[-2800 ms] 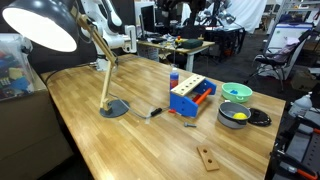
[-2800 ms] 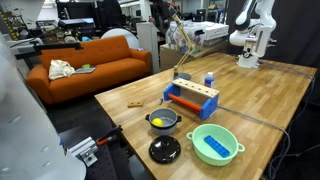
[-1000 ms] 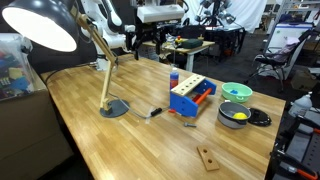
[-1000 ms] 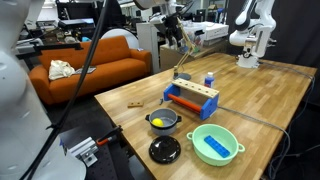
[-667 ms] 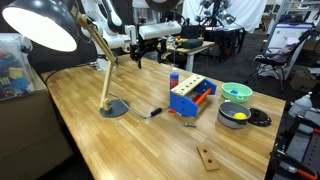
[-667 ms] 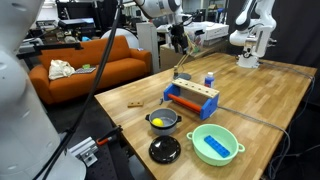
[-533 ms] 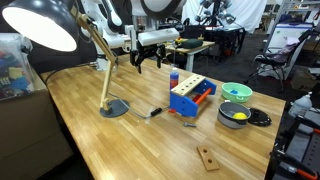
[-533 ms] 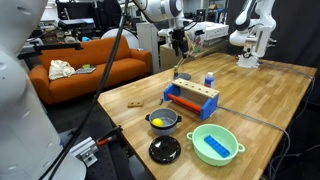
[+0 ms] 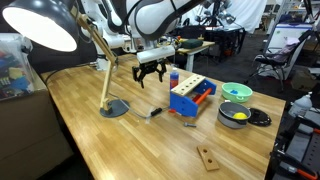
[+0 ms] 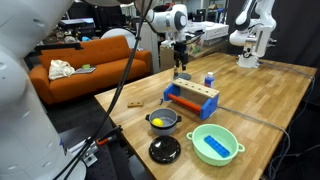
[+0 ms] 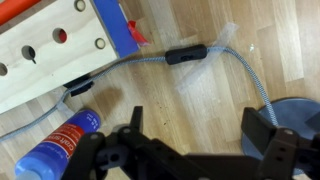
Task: Turn off the lamp
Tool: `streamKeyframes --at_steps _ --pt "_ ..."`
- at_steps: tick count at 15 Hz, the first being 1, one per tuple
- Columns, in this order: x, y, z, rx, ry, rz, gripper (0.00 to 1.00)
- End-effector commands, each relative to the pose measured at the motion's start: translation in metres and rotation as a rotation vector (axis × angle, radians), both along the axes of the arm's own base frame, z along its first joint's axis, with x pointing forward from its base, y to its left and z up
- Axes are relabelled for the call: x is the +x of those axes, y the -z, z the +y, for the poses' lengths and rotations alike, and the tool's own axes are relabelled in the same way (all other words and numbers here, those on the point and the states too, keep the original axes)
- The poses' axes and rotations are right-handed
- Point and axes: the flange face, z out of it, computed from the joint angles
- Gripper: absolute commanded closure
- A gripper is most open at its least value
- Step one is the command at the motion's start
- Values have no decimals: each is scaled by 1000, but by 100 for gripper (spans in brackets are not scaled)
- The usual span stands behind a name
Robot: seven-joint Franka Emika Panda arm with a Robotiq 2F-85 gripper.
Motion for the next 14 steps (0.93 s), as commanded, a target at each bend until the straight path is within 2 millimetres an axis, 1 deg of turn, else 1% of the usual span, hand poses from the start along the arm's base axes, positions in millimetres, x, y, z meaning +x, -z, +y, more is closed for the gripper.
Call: streamKeyframes --at_steps 1,5,8,9,11,14 --pt "1 2 1 0 4 9 0" --pt "3 -1 2 2 6 11 0" --pt "3 -1 2 2 6 12 0" --pt "6 2 1 -2 18 -2 0" --pt "8 12 0 10 5 30 0" --pt "9 44 0 8 -15 91 0"
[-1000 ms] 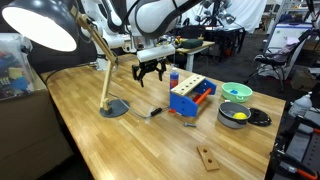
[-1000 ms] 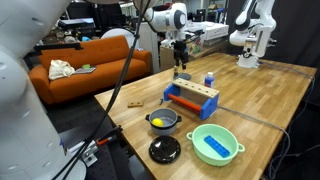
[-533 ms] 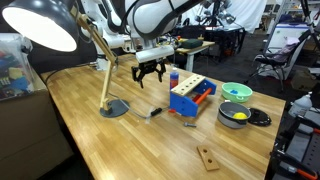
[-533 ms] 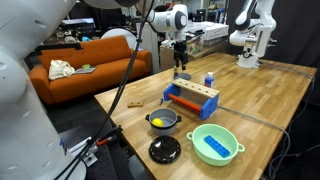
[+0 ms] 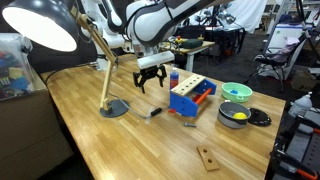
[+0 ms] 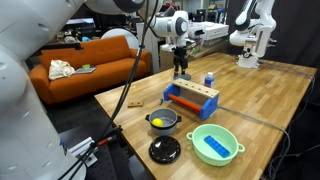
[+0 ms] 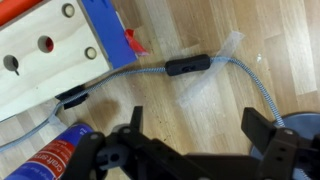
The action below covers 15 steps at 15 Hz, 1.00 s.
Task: Turn off the lamp
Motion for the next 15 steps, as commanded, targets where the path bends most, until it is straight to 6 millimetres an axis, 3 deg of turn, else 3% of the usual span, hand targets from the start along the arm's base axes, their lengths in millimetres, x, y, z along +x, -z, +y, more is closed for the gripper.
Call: streamKeyframes --at_steps 1,2,4,6,14,15 --pt "6 29 1 -2 -22 59 0" --pt "5 41 2 -11 -30 71 0" --pt "6 57 5 -27 -39 88 28" --pt "9 67 5 -33 -38 96 42" --pt "7 86 13 -60 -50 151 97" --pt "7 87 14 -64 -52 158 100"
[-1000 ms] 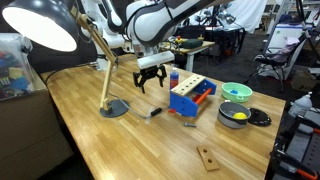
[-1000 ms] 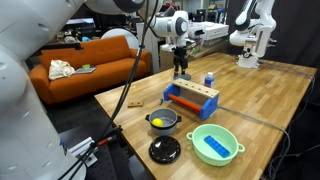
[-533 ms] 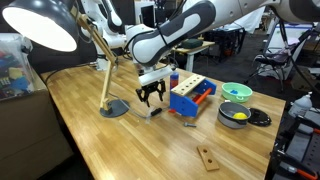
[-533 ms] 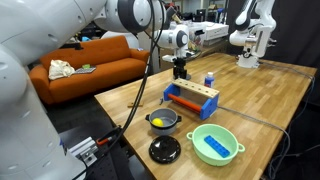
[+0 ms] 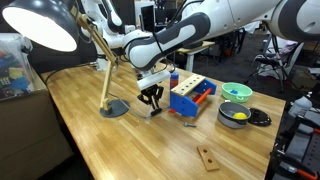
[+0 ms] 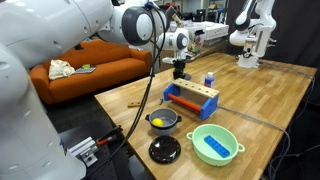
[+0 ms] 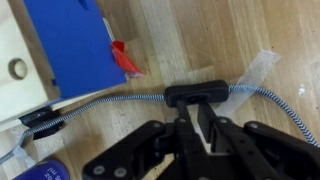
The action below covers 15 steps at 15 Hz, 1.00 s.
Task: Turn off the lamp
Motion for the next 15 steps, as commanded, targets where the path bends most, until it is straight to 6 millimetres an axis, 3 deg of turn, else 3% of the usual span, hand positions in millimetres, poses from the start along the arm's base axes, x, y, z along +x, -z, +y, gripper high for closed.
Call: streamKeyframes --at_steps 1,15 --pt "0 1 4 -10 -23 35 100" --pt "-6 15 1 -20 -11 109 100"
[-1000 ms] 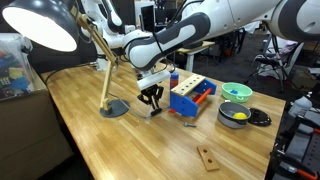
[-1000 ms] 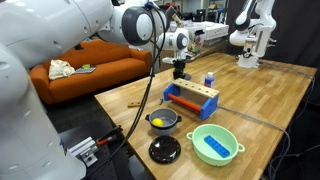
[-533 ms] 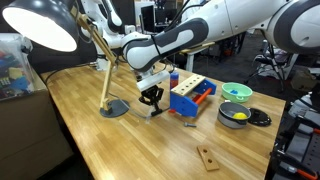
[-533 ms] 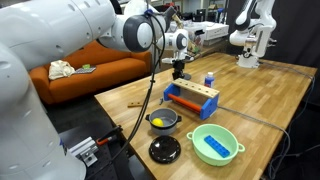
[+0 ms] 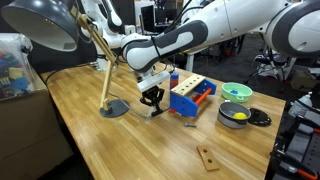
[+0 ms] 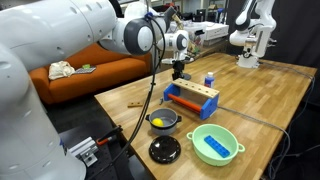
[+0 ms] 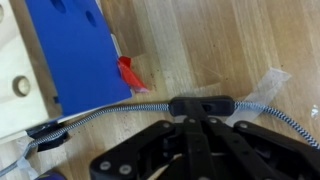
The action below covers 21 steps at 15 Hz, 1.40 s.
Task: Turn off the lamp
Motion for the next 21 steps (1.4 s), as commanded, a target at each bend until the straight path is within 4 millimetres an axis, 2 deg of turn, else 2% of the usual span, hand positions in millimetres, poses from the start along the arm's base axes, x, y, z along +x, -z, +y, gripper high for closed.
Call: streamKeyframes --at_steps 1,6,12,16,21 --pt "-1 4 -1 15 -3 37 100" --pt "11 -21 3 39 10 -44 100" --pt "31 -75 15 127 46 -190 100" --pt "37 -112 23 180 87 -253 100" --pt "45 -145 14 168 210 -312 100"
